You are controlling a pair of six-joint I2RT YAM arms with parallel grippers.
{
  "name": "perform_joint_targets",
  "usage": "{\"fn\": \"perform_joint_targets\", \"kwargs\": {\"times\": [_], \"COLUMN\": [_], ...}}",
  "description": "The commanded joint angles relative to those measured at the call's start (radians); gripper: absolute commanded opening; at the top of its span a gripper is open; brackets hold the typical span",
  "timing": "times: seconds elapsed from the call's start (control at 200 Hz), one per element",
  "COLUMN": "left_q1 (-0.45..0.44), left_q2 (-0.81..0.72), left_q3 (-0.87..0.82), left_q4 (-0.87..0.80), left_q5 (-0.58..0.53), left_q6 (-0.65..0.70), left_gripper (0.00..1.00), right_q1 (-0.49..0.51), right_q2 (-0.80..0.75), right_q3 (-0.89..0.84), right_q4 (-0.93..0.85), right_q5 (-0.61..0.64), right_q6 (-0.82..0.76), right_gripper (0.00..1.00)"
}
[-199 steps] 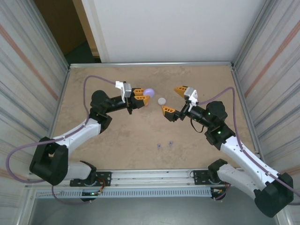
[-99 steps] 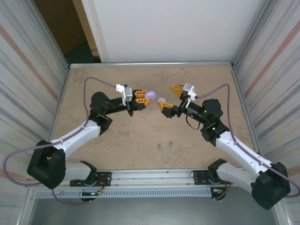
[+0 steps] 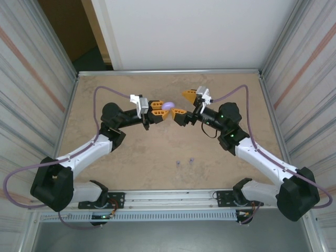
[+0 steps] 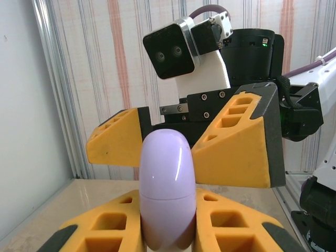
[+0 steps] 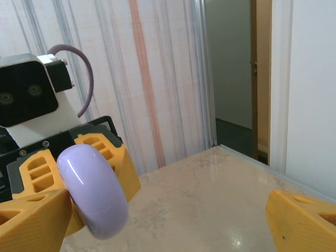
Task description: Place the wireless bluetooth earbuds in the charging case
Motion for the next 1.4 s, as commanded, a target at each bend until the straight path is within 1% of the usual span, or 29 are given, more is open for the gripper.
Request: {"fn": "perform_joint_targets", "kwargs": {"times": [0.0, 0.692, 0.852, 1.027, 1.123, 1.173, 1.203, 1.218, 1.398], "left_q1": [-0.008, -0.017, -0.018, -0.013, 0.007, 0.024, 0.035, 0.041, 0.100], "left_q2": [-0.033, -0.025, -0.026, -0.035, -0.036, -0.036, -0.038, -0.038, -0.043], "left_q3": [0.008, 0.017, 0.014, -0.017, -0.034, -0.047, -0.054, -0.061, -0.115], "left_q4": [0.001, 0.002, -0.016, 0.023, 0.060, 0.090, 0.109, 0.118, 0.217], "left_q5": [0.033, 0.030, -0.018, -0.099, -0.118, -0.128, -0.134, -0.138, -0.164], "left_q6": [0.029, 0.032, 0.039, 0.024, -0.012, -0.041, -0.058, -0.067, -0.143], "left_gripper": [0.00, 0.00, 0.00, 0.00, 0.00, 0.00, 0.00, 0.00, 0.00], "right_q1": [0.000, -0.043, -0.052, -0.056, -0.057, -0.057, -0.057, -0.056, -0.057], "right_q2": [0.007, 0.018, -0.029, -0.114, -0.144, -0.187, -0.198, -0.203, -0.260], "right_q3": [0.044, 0.092, 0.074, 0.031, 0.003, -0.012, -0.022, -0.027, -0.084], "right_q4": [0.037, -0.002, -0.035, -0.106, -0.145, -0.168, -0.182, -0.189, -0.282], "right_q5": [-0.002, -0.014, -0.013, 0.025, 0.035, 0.044, 0.058, 0.065, 0.155], "right_q6": [0.001, 0.002, -0.004, -0.031, -0.052, -0.062, -0.065, -0.065, -0.046], "right_gripper": [0.94, 0.94, 0.95, 0.96, 0.96, 0.97, 0.97, 1.00, 0.99]}}
